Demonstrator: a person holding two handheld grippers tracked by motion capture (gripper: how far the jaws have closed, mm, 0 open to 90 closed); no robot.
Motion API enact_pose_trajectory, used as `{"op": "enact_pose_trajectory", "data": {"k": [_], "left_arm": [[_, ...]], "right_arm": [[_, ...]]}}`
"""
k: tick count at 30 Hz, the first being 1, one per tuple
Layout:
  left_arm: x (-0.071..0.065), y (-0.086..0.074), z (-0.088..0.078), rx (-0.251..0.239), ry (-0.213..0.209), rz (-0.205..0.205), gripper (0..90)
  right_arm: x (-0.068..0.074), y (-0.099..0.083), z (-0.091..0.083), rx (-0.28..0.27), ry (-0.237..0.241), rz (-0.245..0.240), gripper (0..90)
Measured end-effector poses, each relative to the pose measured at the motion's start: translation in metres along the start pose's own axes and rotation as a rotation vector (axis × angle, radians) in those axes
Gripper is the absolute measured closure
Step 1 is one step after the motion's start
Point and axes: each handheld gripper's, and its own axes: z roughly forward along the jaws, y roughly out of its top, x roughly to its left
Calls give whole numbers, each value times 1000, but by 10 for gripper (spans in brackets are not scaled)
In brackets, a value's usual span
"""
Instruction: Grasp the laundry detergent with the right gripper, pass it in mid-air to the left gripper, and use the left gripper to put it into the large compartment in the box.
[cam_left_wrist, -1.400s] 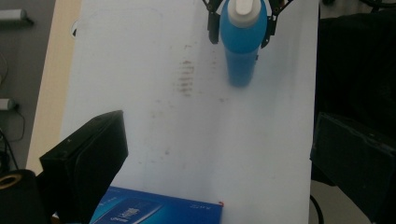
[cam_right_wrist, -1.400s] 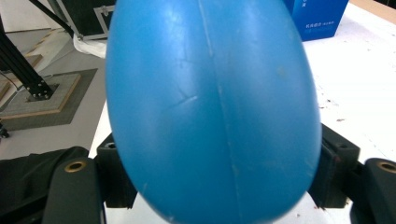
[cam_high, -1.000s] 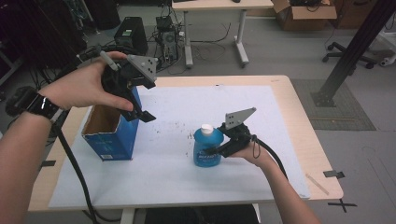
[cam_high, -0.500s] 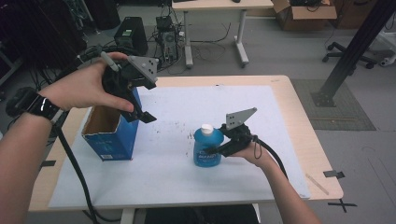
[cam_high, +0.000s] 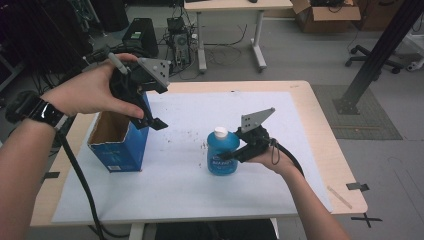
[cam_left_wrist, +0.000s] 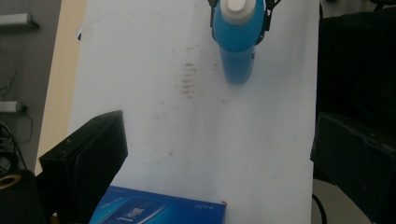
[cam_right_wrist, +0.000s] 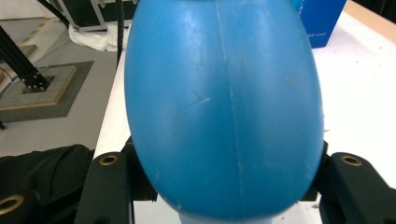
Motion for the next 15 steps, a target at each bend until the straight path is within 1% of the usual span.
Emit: {"op": "enact_pose_trajectory", "data": {"k": [2,4,5,6,7,8,10,11,12,14,15], "left_arm": [[0,1,-1,-1,2,0,43],[-1,1,-1,0,5,1,42],[-1,2,-2,-2,7,2,41],[-1,2,-2,-2,7,2,41],[-1,2,-3,-4,10,2,41],[-1,3,-3,-3,12,2,38],[-1,4,-4,-10,15,1,37],[-1,4,-4,-10,15,1,37],[-1,5,-4,-10,15,-4,37],[-1,5,-4,-9,15,-6,37],[-2,5,-3,-7,15,-5,36]], "right_arm": [[1,13,-5,10,-16,-8,416],[1,15,-6,11,-18,-11,416],[1,23,-8,14,-20,-14,416],[1,23,-8,14,-20,-14,416],[1,26,-9,15,-19,-15,417],[1,34,-11,17,-14,-18,417],[2,41,-11,20,-12,-27,418],[2,41,-11,20,-12,-27,418],[3,49,-11,25,-12,-36,417],[3,52,-10,27,-11,-39,418],[4,59,-9,26,-6,-48,418]]}}
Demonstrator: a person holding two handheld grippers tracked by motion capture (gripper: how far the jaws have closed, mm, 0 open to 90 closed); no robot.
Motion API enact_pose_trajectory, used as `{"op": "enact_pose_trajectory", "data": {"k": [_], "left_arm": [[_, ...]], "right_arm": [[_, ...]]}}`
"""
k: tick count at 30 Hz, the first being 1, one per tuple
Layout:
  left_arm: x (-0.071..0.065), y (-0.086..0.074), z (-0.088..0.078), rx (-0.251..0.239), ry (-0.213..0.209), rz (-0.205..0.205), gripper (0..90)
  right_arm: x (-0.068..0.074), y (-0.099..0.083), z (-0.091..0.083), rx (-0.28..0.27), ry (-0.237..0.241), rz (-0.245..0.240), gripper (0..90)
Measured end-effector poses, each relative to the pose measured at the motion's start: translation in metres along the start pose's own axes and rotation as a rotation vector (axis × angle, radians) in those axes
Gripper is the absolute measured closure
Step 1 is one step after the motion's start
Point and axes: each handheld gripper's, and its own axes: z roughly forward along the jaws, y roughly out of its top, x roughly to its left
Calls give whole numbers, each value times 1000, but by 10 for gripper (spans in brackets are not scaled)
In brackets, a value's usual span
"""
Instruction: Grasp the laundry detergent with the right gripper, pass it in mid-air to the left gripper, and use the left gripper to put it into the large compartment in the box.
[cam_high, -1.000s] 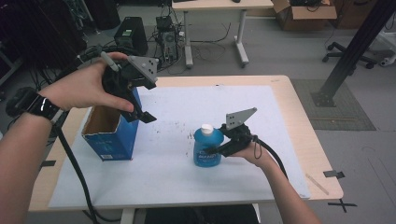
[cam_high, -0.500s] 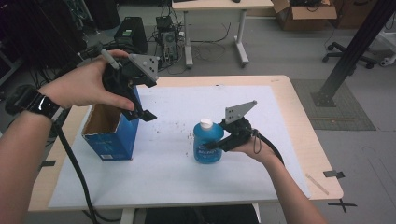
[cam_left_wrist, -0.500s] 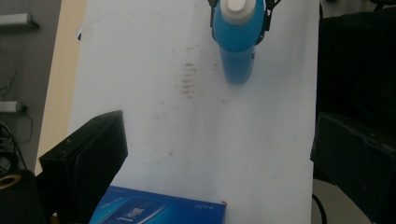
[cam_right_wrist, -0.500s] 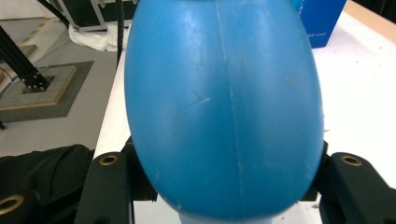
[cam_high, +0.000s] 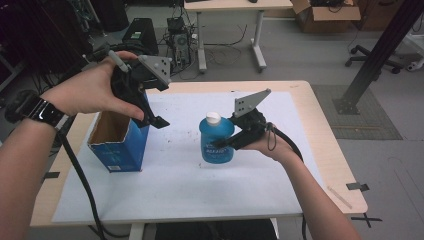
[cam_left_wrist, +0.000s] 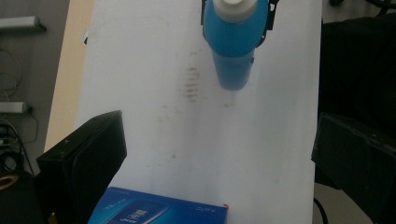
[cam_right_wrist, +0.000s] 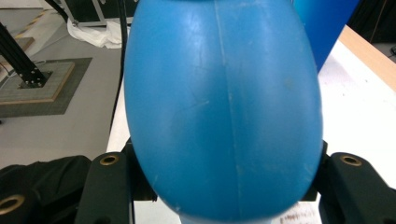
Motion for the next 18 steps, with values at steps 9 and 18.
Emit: {"op": "enact_pose_trajectory", "data": {"k": [9,18], "left_arm": [[-1,5,3,-6,-7,4,36],[-4,10,8,-1,-17,17,37]], "right_arm": [[6,28,10,22,18,-29,419],[10,47,22,41,42,-45,419]]}}
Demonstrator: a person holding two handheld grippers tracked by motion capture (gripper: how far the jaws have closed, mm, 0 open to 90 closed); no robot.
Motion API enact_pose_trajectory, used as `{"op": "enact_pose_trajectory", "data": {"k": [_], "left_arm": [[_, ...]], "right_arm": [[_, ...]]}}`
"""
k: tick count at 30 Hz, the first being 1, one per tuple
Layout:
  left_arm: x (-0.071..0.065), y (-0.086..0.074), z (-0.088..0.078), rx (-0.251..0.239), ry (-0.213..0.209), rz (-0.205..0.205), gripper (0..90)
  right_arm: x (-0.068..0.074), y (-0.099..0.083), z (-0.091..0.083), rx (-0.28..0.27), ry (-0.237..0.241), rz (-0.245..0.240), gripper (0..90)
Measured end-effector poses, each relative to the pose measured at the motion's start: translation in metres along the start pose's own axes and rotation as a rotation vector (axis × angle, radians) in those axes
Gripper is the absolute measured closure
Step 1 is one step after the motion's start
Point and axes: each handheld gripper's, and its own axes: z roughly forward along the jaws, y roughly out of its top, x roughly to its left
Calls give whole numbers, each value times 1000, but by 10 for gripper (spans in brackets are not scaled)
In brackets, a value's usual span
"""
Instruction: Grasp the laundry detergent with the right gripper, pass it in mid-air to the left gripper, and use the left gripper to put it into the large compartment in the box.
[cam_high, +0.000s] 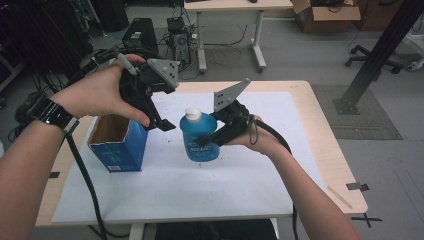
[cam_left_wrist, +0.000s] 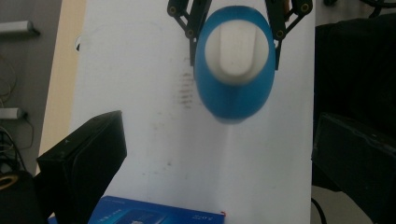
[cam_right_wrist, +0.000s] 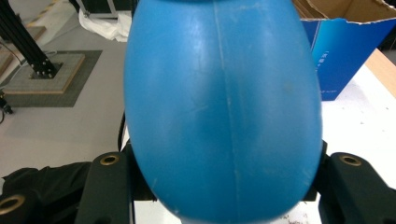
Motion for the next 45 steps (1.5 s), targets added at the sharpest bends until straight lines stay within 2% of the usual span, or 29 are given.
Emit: {"op": "enact_pose_trajectory", "data": {"k": [8,13,28,38,45], "left_arm": [[-4,3,7,3,-5,8,37],[-5,4,15,10,-21,8,41],[-7,10,32,30,-42,16,49],[-8,14,41,45,-63,37,116],[-8,15,44,49,-67,35,158]], "right_arm": [[3,10,9,3,19,-10,419],[4,15,12,-2,19,-10,420],[7,16,14,-5,26,-18,420],[9,15,14,-3,31,-20,421],[9,15,12,-5,30,-20,421]]}}
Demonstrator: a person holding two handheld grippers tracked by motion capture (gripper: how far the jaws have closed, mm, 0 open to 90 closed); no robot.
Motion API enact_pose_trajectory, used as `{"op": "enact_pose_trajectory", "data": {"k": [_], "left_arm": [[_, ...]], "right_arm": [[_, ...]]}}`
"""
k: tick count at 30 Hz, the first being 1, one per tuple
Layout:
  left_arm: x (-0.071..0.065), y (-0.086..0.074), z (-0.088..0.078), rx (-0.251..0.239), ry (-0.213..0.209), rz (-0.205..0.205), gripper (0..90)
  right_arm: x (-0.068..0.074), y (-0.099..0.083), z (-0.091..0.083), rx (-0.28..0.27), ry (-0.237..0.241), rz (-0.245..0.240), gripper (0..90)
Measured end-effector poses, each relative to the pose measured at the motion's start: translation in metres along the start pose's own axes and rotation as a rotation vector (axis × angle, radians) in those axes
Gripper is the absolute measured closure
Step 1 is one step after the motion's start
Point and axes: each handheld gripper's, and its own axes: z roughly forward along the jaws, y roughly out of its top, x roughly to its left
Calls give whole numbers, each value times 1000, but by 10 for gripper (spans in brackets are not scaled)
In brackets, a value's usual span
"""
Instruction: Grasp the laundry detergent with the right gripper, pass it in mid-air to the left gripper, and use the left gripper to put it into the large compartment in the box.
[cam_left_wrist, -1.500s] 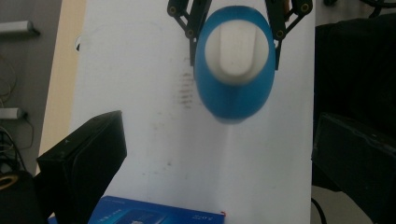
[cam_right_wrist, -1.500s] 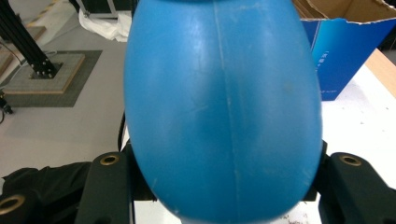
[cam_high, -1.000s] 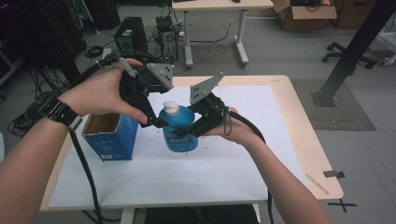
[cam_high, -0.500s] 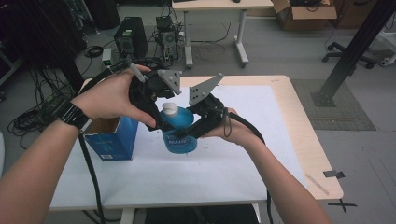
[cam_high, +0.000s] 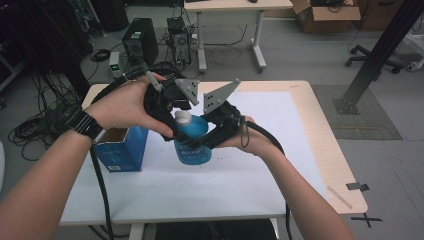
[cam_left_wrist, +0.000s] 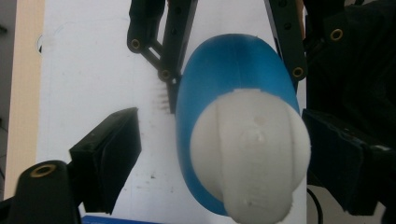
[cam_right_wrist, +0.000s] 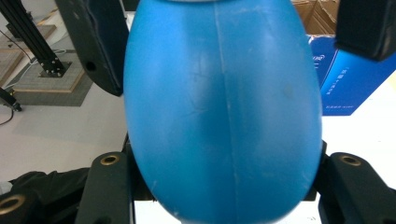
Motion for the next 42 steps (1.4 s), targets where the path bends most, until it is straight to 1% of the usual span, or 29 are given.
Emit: {"op": "enact_pose_trajectory", "data": {"k": [3,4,16,30,38,42], "left_arm": [[0,0,0,6,-1,6,163],[1,1,0,8,-3,8,180],[1,2,2,17,-2,16,236],[1,5,3,24,-13,30,294],[0,5,4,28,-25,37,359],[0,4,4,30,-28,39,371]], "right_arm": [[0,0,-1,-3,2,1,421],[0,0,-1,-5,3,0,421],[0,-1,-2,-7,0,-4,421],[-1,-3,-4,-1,-4,2,421],[-1,-4,-3,4,-7,8,421],[-1,-4,-3,6,-8,10,421]]}}
